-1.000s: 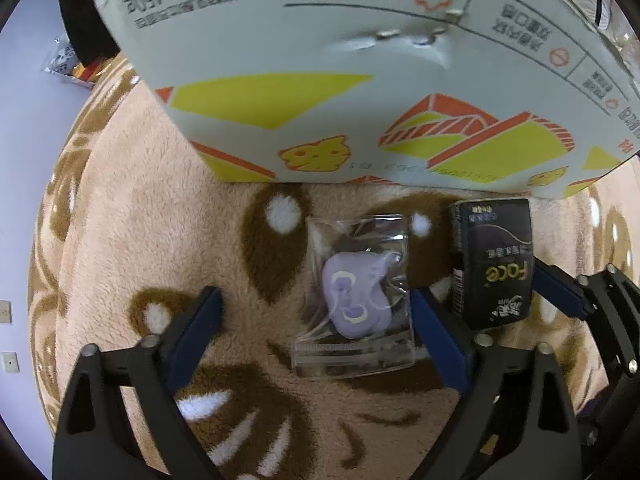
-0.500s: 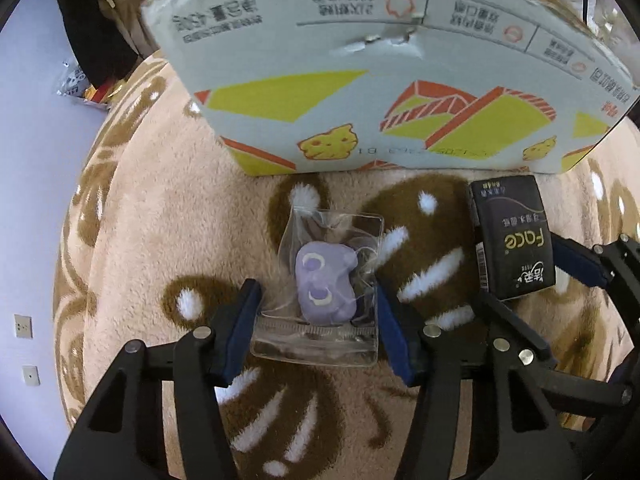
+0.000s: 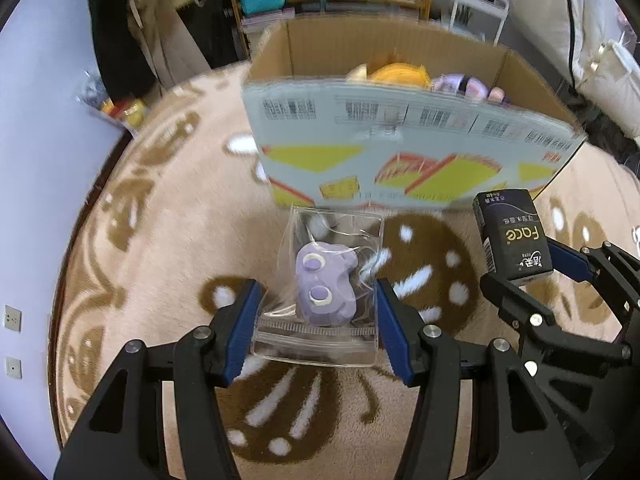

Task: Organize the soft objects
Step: 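Lift and carry the packet over the box with the left tool while the right tool carries the Face box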

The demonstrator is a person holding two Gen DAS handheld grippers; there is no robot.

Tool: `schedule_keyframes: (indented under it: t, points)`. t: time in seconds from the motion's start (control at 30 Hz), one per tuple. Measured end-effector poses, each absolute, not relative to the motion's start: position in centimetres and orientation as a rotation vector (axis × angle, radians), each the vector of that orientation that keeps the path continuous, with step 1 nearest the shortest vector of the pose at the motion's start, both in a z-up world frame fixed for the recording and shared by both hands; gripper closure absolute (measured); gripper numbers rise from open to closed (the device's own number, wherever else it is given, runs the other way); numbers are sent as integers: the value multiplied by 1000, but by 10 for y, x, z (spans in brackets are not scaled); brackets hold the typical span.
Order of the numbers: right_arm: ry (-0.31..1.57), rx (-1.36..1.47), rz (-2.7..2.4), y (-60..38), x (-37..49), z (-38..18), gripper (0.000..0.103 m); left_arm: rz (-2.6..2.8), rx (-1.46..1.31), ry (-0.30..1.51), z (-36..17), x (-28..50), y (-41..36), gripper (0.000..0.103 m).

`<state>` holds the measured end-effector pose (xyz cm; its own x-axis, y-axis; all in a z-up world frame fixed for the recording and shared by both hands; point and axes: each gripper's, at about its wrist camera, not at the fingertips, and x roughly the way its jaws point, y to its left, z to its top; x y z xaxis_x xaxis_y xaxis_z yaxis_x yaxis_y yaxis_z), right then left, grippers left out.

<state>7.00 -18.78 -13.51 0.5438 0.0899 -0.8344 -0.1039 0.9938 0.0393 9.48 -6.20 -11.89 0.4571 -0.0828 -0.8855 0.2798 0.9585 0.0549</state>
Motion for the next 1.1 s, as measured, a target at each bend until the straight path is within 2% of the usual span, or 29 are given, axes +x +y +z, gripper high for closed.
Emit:
schedule_keyframes:
  t: [0.33,0.6,1.1]
  points:
    - [814,25,78,-202,55,-75,47,-211,136,820,-55,76,-49,46]
    - [685,49,5,-215,60,-42,47,-198,137,630,-25,68,-48,46]
    - [567,55,-29,-236,83,-6,47,-216,140,498,15,97,-65,46]
